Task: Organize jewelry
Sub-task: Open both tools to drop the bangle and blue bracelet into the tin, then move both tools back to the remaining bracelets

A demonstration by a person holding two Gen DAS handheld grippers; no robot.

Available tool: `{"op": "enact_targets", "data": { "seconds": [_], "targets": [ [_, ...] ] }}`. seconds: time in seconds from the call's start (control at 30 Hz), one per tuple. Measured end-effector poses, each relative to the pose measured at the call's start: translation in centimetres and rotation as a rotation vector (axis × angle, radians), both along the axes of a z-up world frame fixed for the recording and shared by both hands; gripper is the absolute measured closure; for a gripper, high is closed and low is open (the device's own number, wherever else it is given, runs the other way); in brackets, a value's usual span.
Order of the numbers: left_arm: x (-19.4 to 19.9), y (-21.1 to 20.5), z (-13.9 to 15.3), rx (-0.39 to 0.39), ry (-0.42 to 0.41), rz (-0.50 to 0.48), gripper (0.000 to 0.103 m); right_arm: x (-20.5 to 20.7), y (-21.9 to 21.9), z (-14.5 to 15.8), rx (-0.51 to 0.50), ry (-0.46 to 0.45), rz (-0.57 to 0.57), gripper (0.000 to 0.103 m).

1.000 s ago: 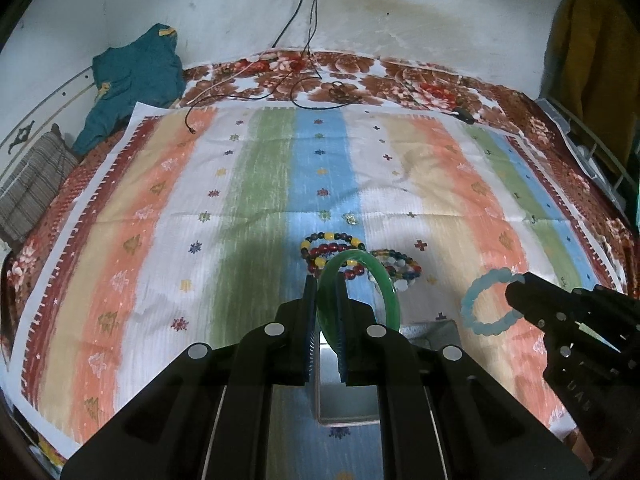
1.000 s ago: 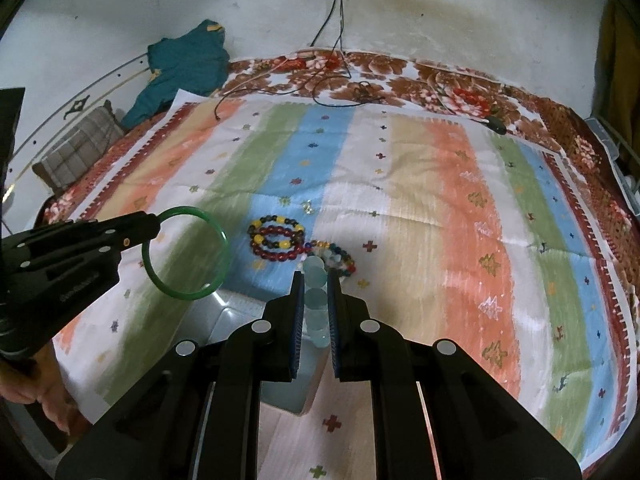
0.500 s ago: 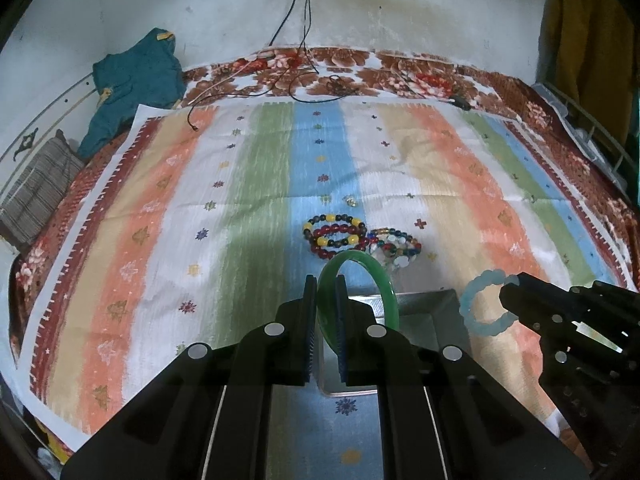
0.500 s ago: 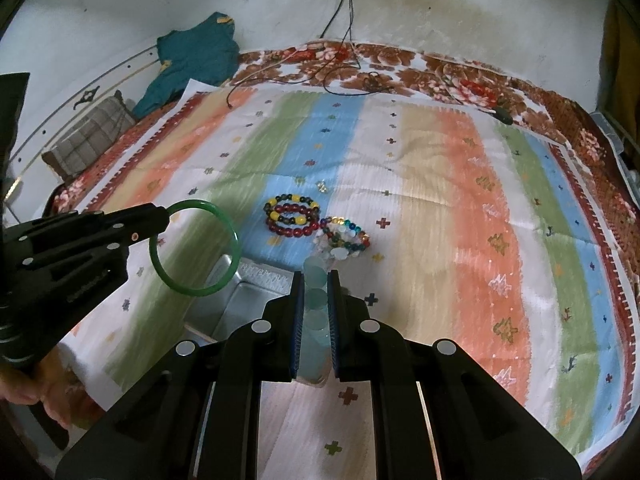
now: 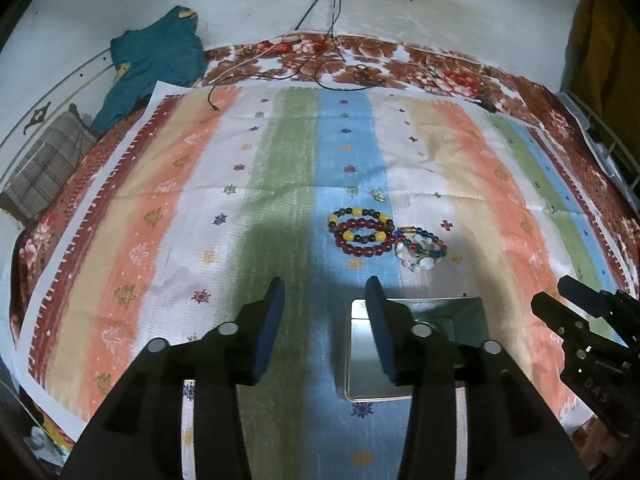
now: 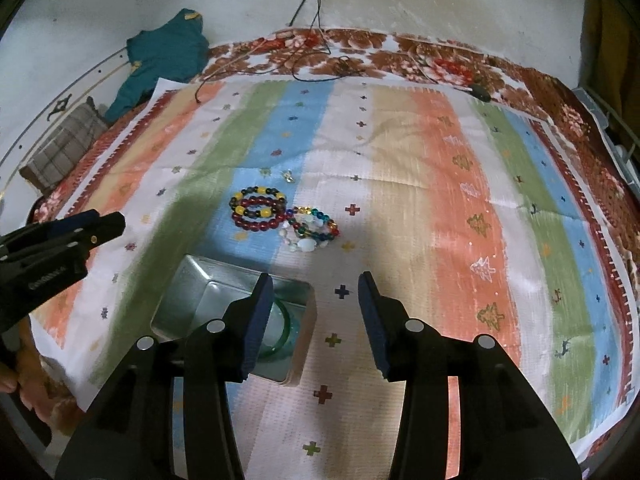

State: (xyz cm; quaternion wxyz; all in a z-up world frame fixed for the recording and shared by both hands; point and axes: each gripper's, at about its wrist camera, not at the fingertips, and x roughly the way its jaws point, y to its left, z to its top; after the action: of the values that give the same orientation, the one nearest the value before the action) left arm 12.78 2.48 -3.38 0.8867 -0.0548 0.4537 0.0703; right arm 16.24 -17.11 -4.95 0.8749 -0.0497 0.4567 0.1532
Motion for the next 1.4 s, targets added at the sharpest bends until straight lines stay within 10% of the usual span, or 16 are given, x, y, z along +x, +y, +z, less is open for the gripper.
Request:
{"op": "enact_targets", "data": {
  "seconds": [0.7,1.4],
  "targets": [
    [3.6,1.5,-2.1,-0.043,0.049,0.016,0.038,3.5,0.5,-1.4,-0.026,0.032,-0.014,0.033],
    [8.3,2.6,-5.1,-0.058,0.099,0.045,0.037,7.8,1.3,-4.2,-0.052,0.075,-0.017,0.031]
  ]
}}
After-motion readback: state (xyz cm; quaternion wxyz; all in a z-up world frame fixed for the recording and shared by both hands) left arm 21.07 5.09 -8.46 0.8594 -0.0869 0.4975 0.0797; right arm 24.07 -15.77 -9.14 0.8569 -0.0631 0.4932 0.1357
